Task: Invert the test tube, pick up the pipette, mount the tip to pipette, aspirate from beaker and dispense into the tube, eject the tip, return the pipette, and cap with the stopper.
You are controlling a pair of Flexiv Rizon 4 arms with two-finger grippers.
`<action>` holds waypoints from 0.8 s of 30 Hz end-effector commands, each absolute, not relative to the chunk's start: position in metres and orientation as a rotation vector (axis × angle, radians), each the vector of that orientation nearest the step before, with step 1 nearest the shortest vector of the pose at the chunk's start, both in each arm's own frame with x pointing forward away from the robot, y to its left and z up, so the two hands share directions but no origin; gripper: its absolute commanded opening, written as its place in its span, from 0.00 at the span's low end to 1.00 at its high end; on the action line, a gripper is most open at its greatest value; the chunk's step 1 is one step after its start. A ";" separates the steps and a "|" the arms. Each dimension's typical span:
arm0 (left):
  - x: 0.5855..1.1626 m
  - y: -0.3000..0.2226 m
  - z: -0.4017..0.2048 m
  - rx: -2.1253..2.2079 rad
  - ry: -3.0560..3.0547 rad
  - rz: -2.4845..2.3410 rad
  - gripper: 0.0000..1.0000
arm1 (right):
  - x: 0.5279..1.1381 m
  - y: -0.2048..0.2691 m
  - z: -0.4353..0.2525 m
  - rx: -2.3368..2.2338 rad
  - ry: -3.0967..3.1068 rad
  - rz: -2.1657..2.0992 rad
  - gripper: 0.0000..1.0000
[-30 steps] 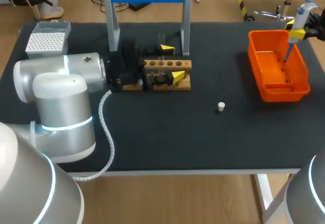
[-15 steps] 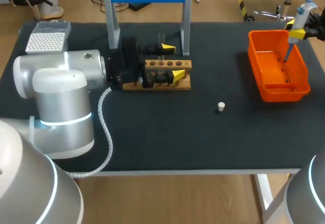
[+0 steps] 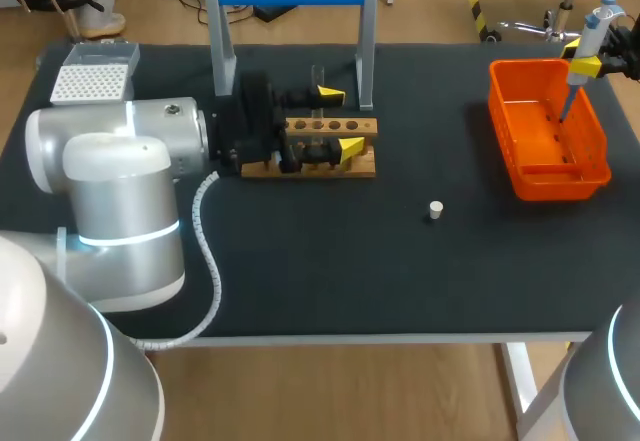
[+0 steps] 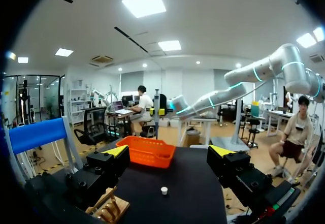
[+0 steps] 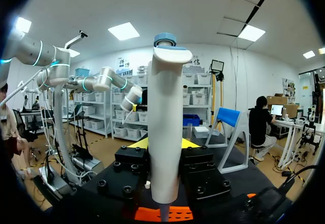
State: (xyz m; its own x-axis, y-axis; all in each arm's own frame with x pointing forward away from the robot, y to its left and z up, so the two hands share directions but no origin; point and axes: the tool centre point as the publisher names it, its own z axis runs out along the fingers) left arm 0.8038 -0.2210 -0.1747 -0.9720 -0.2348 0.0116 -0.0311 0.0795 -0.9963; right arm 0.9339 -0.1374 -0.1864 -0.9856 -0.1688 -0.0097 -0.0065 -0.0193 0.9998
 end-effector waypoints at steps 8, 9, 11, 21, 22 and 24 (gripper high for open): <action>0.803 -0.222 -0.175 -0.274 2.189 -2.014 1.00 | 0.935 -0.139 -0.186 0.194 -2.116 -2.151 0.00; 0.803 -0.222 -0.175 -0.274 2.189 -2.014 1.00 | 0.935 -0.139 -0.186 0.194 -2.116 -2.151 0.00; 0.803 -0.222 -0.175 -0.274 2.189 -2.014 1.00 | 0.935 -0.139 -0.186 0.194 -2.116 -2.151 0.00; 0.803 -0.222 -0.175 -0.274 2.189 -2.014 1.00 | 0.914 -0.110 -0.166 0.191 -2.190 -2.116 0.00; 0.803 -0.222 -0.175 -0.274 2.189 -2.014 1.00 | 0.913 -0.106 -0.164 0.195 -2.196 -2.120 0.00; 0.803 -0.222 -0.175 -0.274 2.189 -2.014 1.00 | 0.907 -0.097 -0.160 0.214 -2.195 -2.130 0.00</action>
State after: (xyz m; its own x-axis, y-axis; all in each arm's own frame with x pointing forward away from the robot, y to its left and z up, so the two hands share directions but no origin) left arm 0.8039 -0.2210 -0.1745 -0.9721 -0.2341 0.0120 -0.0316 0.0801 -0.9963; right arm 0.9225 -0.1129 -0.1683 -0.9793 -0.1990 -0.0378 -0.0385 -0.0002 0.9993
